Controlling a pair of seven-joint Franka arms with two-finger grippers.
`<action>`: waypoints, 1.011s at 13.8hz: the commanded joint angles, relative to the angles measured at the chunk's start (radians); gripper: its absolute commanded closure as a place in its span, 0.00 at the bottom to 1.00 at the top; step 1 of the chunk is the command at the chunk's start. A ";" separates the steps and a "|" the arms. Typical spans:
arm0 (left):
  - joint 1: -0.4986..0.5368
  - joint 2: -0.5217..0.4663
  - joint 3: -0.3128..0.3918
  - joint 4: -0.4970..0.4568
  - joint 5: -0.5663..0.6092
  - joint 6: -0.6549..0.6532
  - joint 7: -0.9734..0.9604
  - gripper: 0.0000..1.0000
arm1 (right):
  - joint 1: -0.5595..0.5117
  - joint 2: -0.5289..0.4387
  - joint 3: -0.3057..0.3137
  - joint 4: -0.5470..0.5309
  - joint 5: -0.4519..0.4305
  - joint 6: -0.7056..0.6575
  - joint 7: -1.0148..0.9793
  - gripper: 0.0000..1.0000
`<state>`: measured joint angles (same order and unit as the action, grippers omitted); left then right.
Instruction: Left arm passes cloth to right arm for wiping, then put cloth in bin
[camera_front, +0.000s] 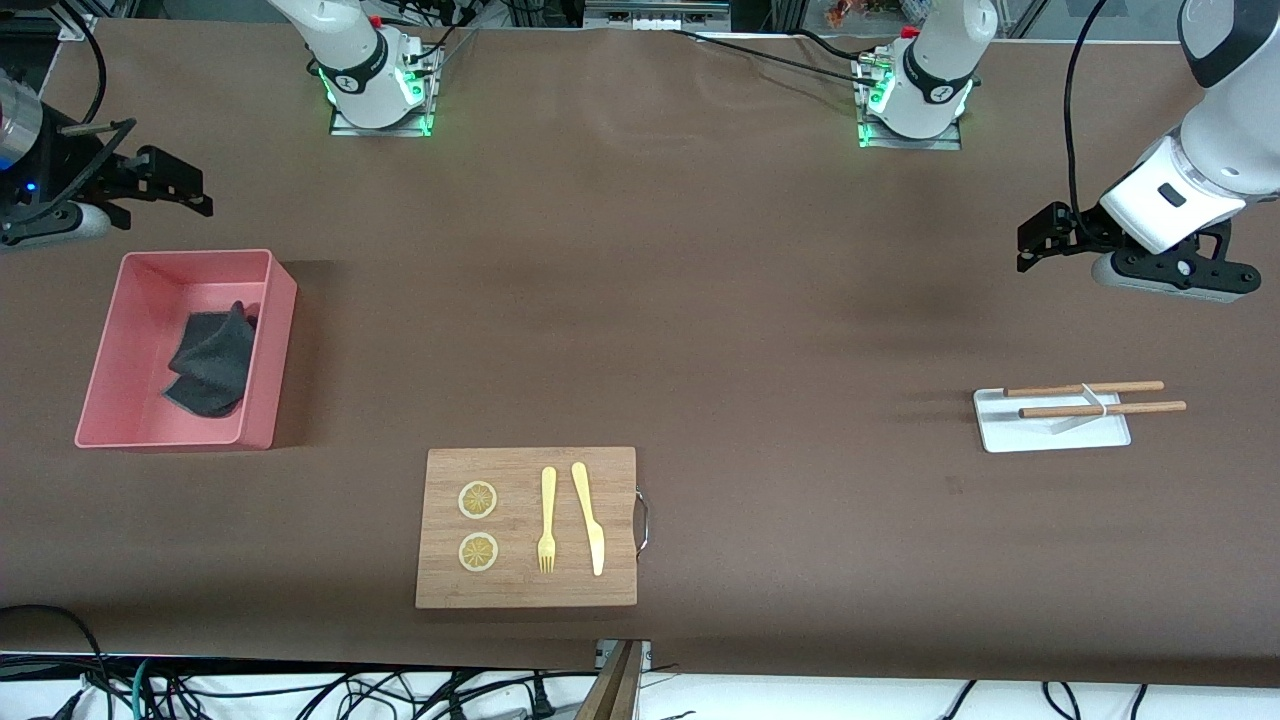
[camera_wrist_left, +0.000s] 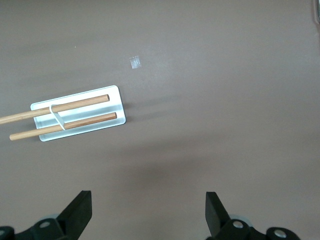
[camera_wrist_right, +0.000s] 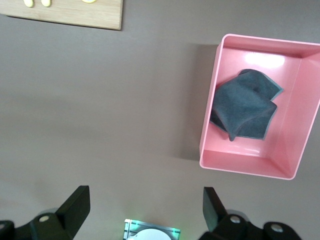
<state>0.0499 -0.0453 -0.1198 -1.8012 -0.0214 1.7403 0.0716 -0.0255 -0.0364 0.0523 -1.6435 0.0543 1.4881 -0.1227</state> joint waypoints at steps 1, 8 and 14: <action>0.001 0.007 -0.004 0.025 0.003 -0.024 -0.006 0.00 | 0.022 0.021 0.003 0.068 -0.004 -0.037 0.020 0.00; 0.001 0.007 -0.004 0.025 0.003 -0.024 -0.006 0.00 | 0.036 0.033 0.006 0.085 -0.024 -0.034 0.020 0.00; 0.001 0.005 -0.003 0.025 0.003 -0.024 -0.004 0.00 | 0.042 0.041 0.006 0.087 -0.039 -0.031 0.015 0.00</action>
<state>0.0499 -0.0453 -0.1209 -1.8011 -0.0214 1.7402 0.0716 0.0075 -0.0108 0.0575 -1.5912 0.0416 1.4760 -0.1169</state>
